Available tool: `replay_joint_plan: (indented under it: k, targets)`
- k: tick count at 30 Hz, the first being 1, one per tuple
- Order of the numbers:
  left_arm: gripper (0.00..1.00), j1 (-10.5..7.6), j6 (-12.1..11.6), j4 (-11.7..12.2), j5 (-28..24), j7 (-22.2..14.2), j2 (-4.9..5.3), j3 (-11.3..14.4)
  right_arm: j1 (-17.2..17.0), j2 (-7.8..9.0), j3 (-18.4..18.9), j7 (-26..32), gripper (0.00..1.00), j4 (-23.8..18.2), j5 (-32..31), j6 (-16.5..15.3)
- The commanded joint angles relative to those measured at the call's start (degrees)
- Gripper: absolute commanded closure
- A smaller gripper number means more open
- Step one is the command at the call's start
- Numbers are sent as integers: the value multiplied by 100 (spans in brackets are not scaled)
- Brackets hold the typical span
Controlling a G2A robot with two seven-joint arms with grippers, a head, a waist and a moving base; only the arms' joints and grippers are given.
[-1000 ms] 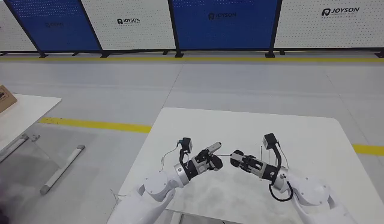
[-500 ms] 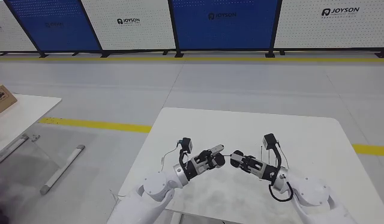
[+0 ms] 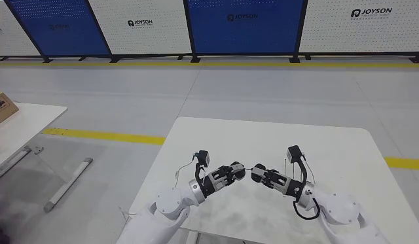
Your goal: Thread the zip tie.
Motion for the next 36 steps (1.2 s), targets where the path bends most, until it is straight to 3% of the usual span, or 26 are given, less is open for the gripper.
replay_joint_plan:
  k: [1,2,3,4,8,14,19,22,30,33,36]
  targets:
    - [100,0,-4,0,5,6,0,2,0,0,0,0,100,0,0,0]
    - [100,0,-6,0,8,8,1,2,0,0,0,0,100,0,0,0]
    - [100,0,-6,0,9,13,1,3,0,0,0,0,61,0,0,0]
    - [100,0,-7,0,11,21,1,3,0,0,0,0,0,0,0,0]
    - [100,-6,27,6,9,68,2,-8,-81,6,67,-136,0,-53,31,-32]
    - [100,-9,137,35,139,59,33,-120,-390,102,521,-63,0,-166,224,-261]
    - [100,25,438,115,485,-290,115,-288,-765,195,939,48,0,-360,380,-411]
    - [100,54,625,127,227,-562,137,-355,-800,201,968,67,0,-381,417,-422]
    - [100,54,625,127,227,-562,137,-355,-800,201,968,67,0,-381,417,-422]
    - [100,23,732,257,-35,-467,120,-356,-800,201,968,67,0,-381,417,-422]
    - [100,-15,586,365,-372,-564,123,-484,-800,201,968,67,0,-381,417,-422]
